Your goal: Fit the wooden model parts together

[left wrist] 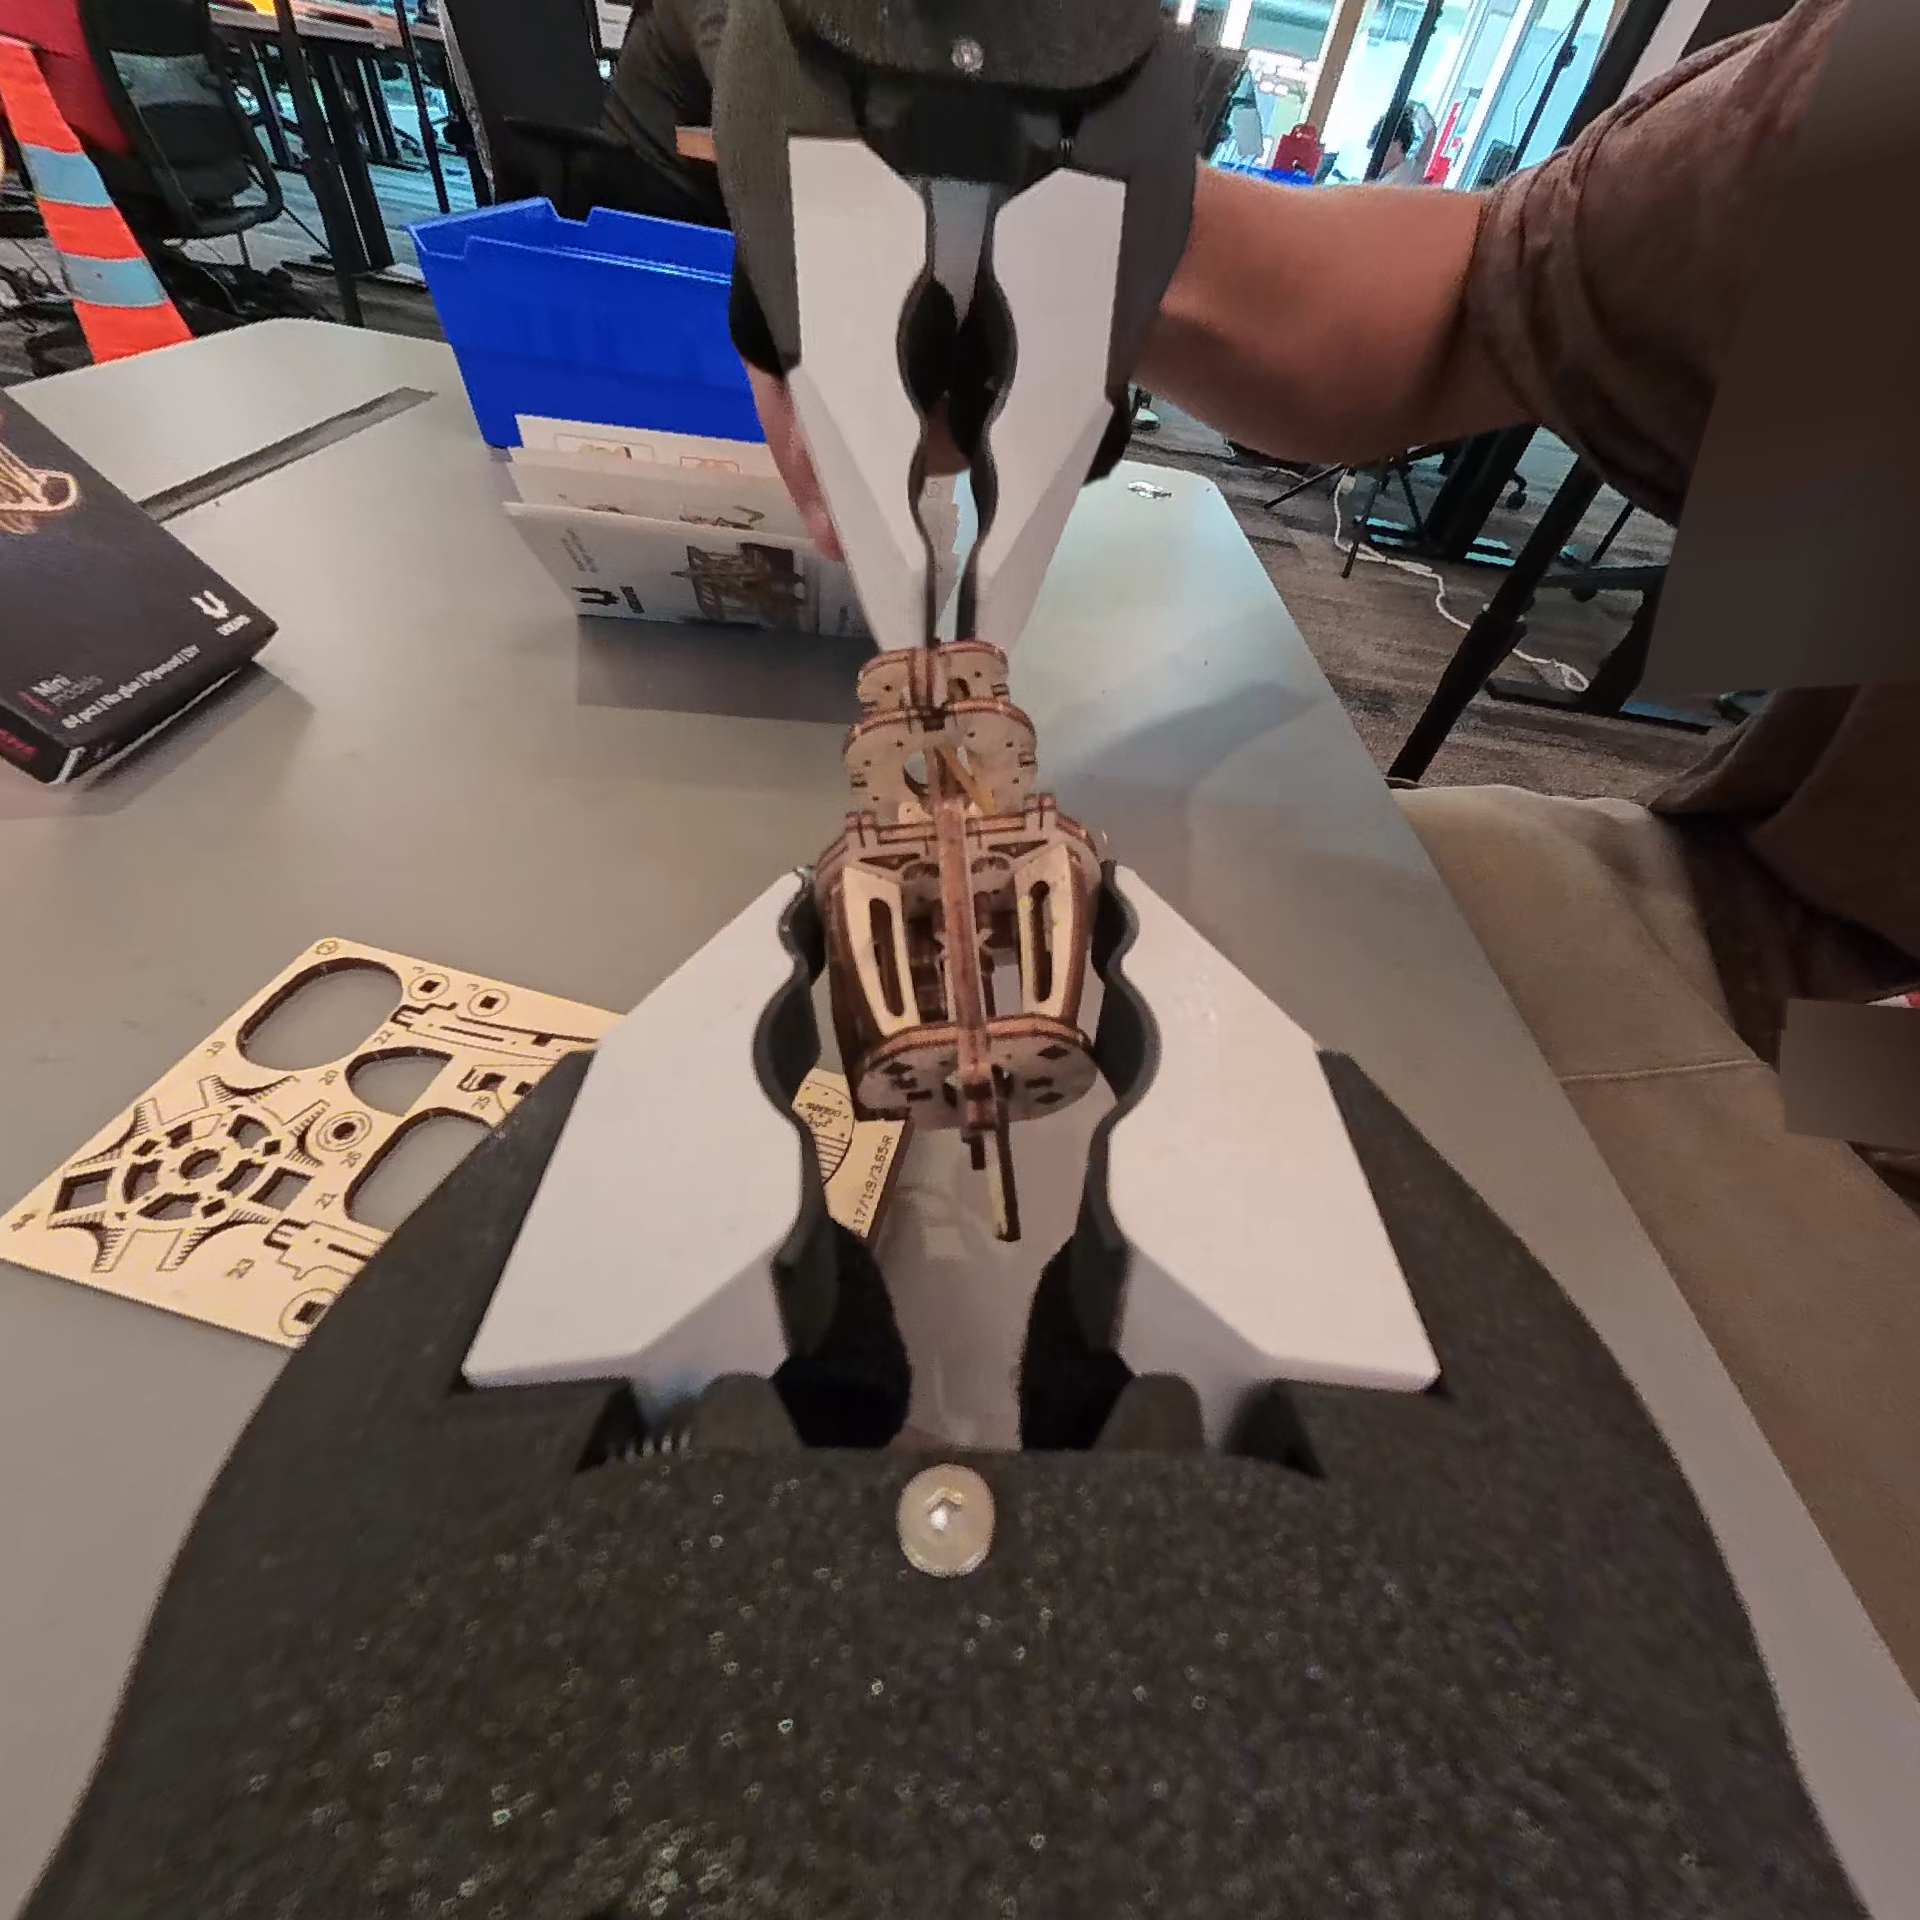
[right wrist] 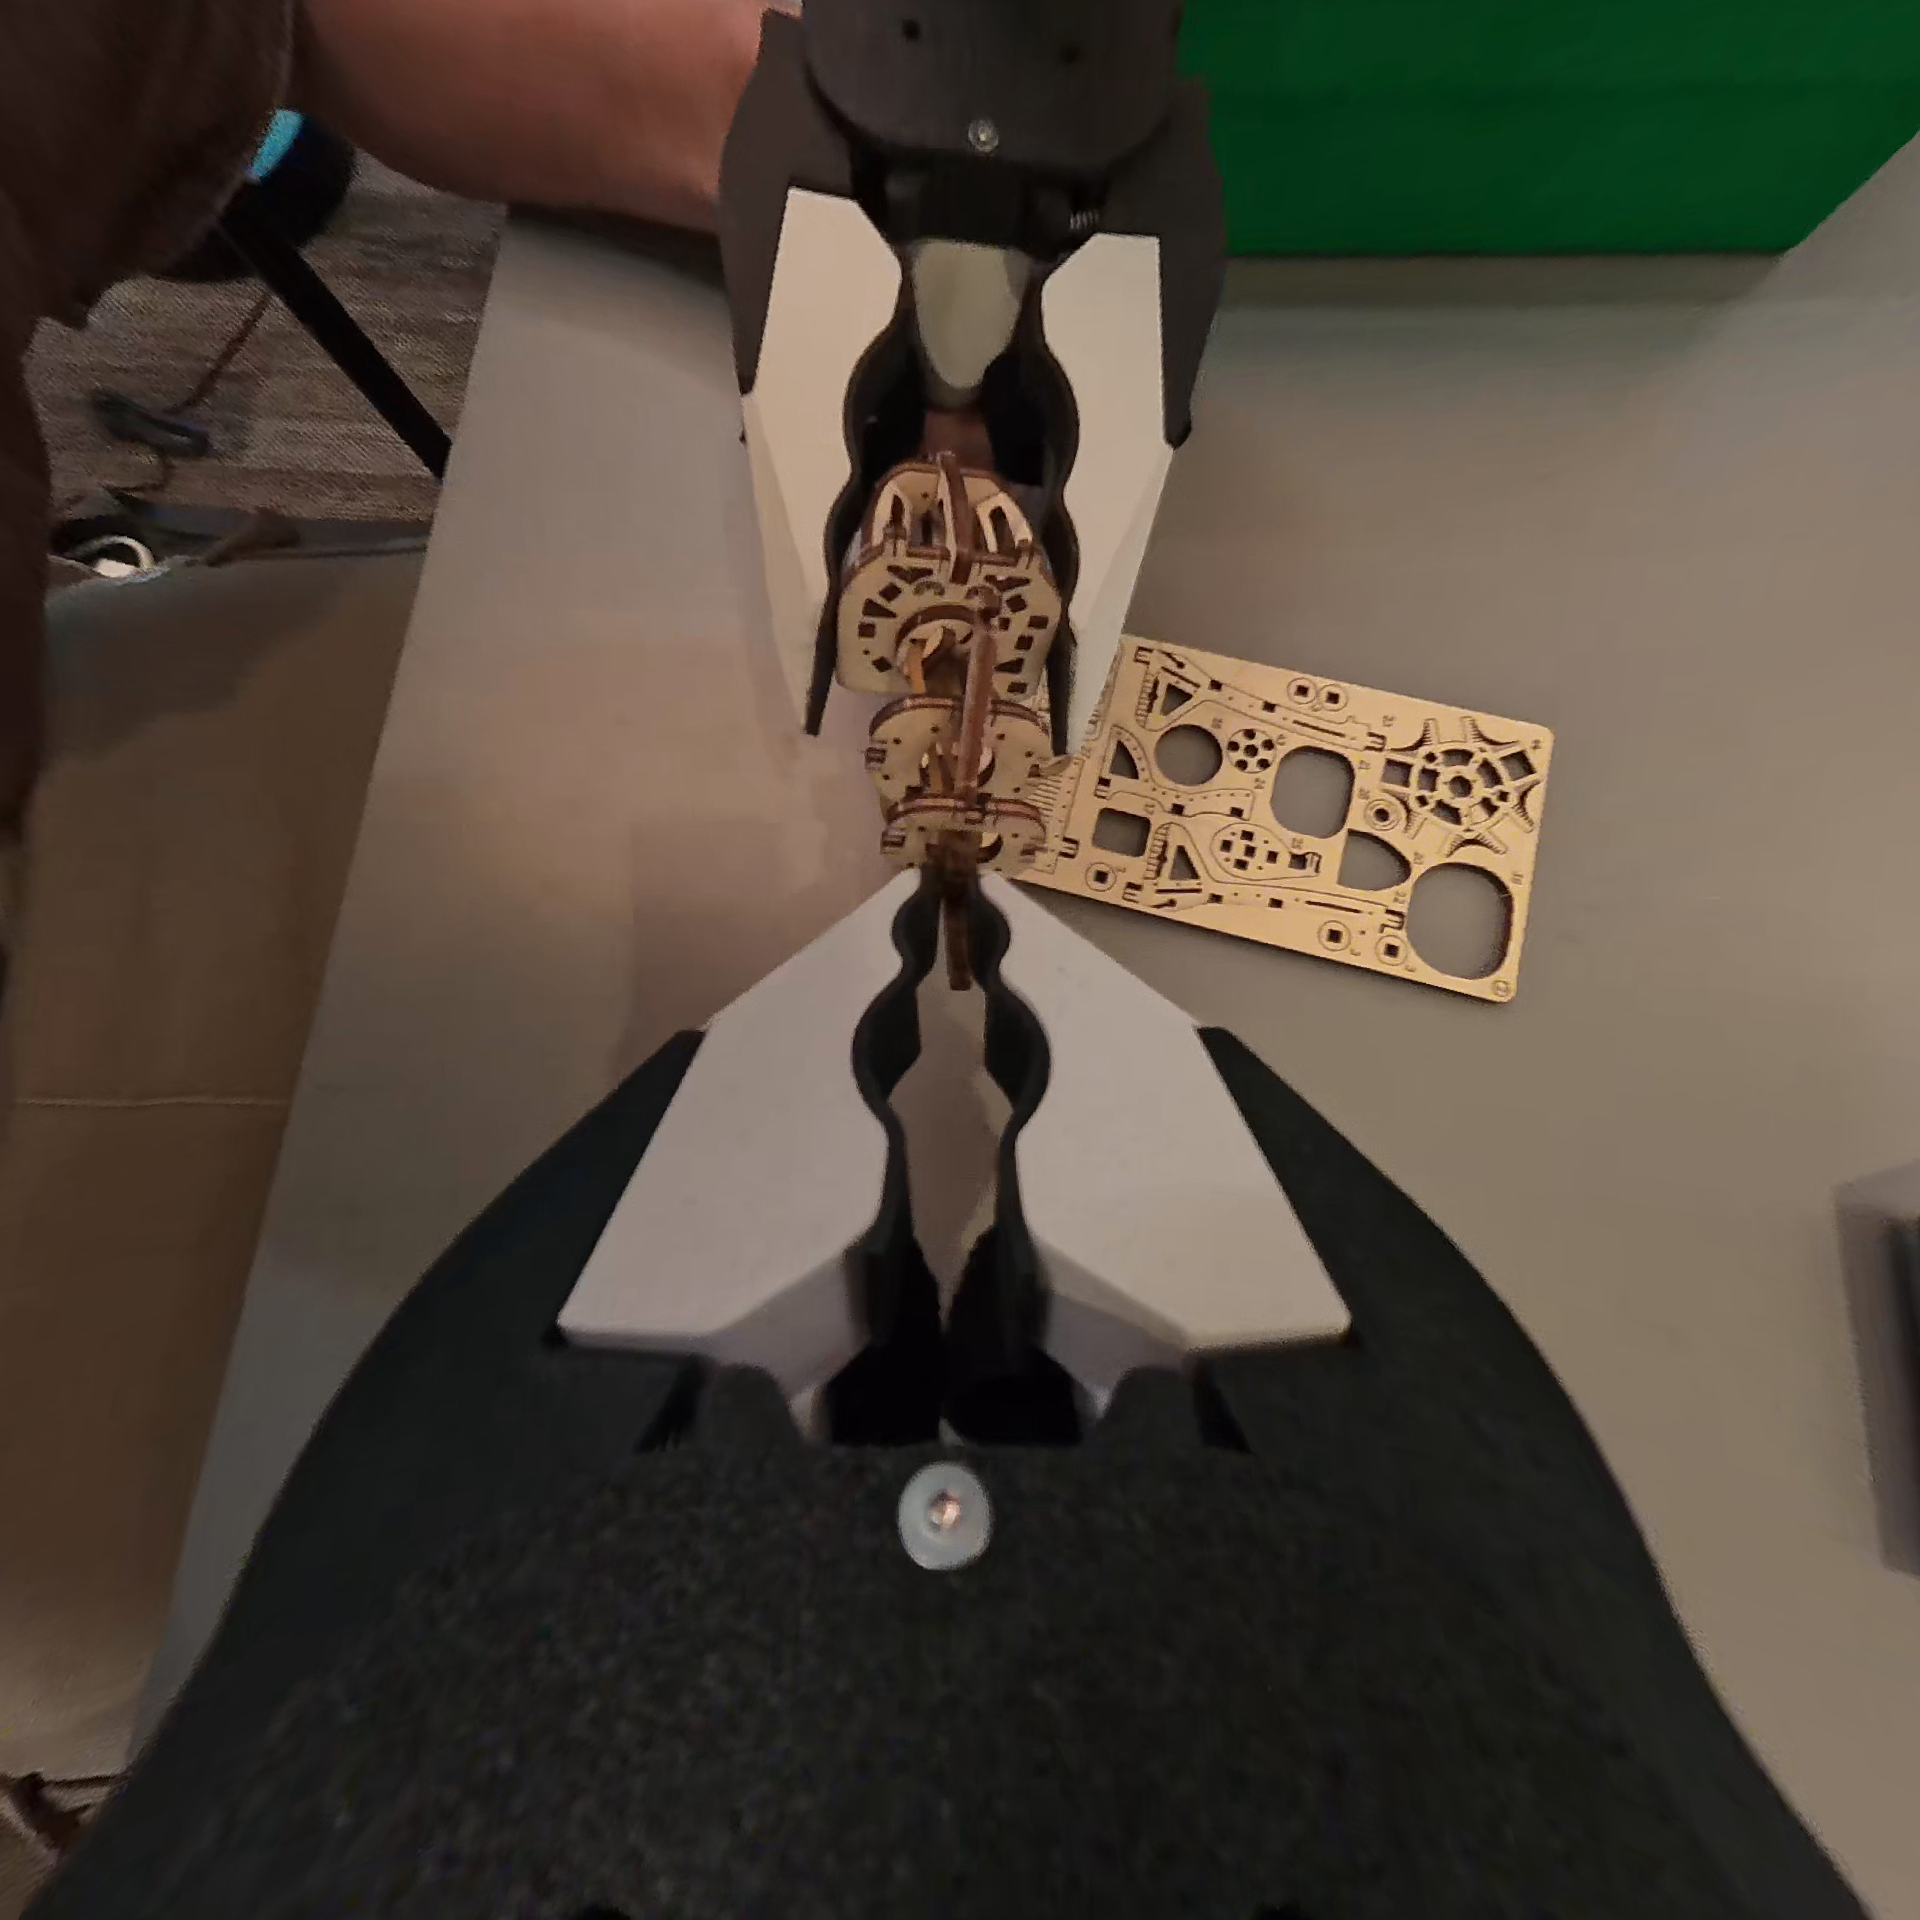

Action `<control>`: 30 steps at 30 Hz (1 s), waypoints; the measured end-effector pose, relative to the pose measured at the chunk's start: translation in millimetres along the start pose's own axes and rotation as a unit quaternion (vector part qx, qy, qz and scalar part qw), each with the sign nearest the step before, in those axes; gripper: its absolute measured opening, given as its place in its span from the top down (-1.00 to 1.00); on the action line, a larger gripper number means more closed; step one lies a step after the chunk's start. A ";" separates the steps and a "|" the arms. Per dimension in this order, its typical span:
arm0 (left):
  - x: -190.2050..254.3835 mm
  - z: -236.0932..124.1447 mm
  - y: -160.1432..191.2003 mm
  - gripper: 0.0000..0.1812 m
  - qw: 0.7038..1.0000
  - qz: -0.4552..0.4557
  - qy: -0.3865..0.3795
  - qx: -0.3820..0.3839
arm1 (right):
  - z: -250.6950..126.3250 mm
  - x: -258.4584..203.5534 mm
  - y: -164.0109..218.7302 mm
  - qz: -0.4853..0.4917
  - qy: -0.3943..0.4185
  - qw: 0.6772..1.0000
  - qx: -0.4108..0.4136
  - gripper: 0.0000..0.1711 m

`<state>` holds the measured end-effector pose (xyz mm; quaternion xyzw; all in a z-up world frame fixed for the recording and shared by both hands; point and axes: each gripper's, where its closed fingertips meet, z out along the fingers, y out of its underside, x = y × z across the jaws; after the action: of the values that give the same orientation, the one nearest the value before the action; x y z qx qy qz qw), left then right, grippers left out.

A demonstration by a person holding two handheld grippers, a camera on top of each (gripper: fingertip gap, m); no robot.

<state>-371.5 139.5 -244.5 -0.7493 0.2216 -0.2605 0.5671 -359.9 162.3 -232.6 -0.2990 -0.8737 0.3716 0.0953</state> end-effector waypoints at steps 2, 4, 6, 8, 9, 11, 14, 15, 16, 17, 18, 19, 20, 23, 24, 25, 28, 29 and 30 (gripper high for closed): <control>1.0 1.1 1.2 0.46 1.000 0.003 0.002 -0.005 | -1.2 -1.2 0.7 0.009 -0.013 1.000 -0.004 0.97; 1.7 2.0 2.8 0.46 1.000 0.007 0.002 -0.010 | -2.6 -2.9 0.5 0.012 -0.023 1.000 -0.007 0.97; 2.5 2.7 4.9 0.46 1.000 0.010 0.002 -0.017 | -1.4 -3.6 4.2 0.015 -0.030 0.999 -0.028 0.97; 3.5 3.5 6.2 0.46 1.000 0.012 0.004 -0.022 | 0.6 -5.1 8.6 0.017 -0.039 0.998 -0.052 0.97; 3.4 3.8 6.5 0.46 1.000 0.012 0.004 -0.023 | 1.2 -5.7 10.0 0.023 -0.045 0.997 -0.061 0.97; 4.2 3.4 5.7 0.46 1.000 0.013 0.006 -0.020 | -0.7 -7.0 8.0 0.035 -0.060 0.996 -0.064 0.97; 4.8 2.9 4.1 0.46 1.000 0.003 0.012 -0.014 | -5.5 -8.7 7.2 0.062 -0.083 0.992 -0.072 0.97; 5.7 3.6 4.2 0.46 1.000 0.002 0.014 -0.015 | -6.1 -9.2 6.8 0.069 -0.089 0.991 -0.073 0.97; 5.4 4.1 5.1 0.46 1.000 0.004 0.011 -0.018 | -4.6 -7.6 8.9 0.074 -0.086 0.990 -0.081 0.97; 3.2 5.2 8.3 0.46 1.000 0.007 0.001 -0.029 | -2.6 -5.3 11.1 0.074 -0.079 0.990 -0.088 0.97; 2.3 6.2 11.8 0.46 0.999 0.014 -0.006 -0.041 | -1.1 -4.9 12.5 0.071 -0.076 0.990 -0.092 0.97; 3.4 6.0 11.6 0.46 0.999 0.016 -0.003 -0.040 | -0.7 -4.5 12.5 0.062 -0.072 0.991 -0.089 0.97; 4.1 5.5 11.4 0.46 0.999 0.010 0.001 -0.039 | -1.2 -2.6 9.9 0.045 -0.061 0.994 -0.079 0.97; 7.4 3.6 8.4 0.46 0.999 -0.021 0.025 -0.028 | -1.6 0.0 5.1 -0.014 -0.026 0.997 -0.070 0.97; 7.4 3.6 8.3 0.46 0.999 -0.022 0.027 -0.027 | -1.6 -1.4 3.6 -0.016 -0.028 0.997 -0.070 0.97; 8.7 4.0 8.7 0.45 0.999 -0.019 0.029 -0.029 | -2.0 -3.5 2.6 -0.016 -0.035 0.997 -0.070 0.97; 8.0 6.3 11.4 0.46 0.999 -0.010 0.019 -0.039 | -3.5 -4.4 2.2 0.001 -0.054 0.996 -0.073 0.97; 7.7 6.9 12.0 0.46 0.999 -0.008 0.016 -0.041 | -3.5 -4.2 2.6 0.009 -0.060 0.995 -0.076 0.97; 5.9 7.5 12.7 0.46 0.999 -0.007 0.009 -0.043 | -3.3 -3.8 3.5 0.013 -0.063 0.995 -0.081 0.97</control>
<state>-362.7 138.1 -257.6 -0.7724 0.2323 -0.2616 0.5301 -354.0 163.9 -232.5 -0.2931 -0.9013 0.3189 0.0110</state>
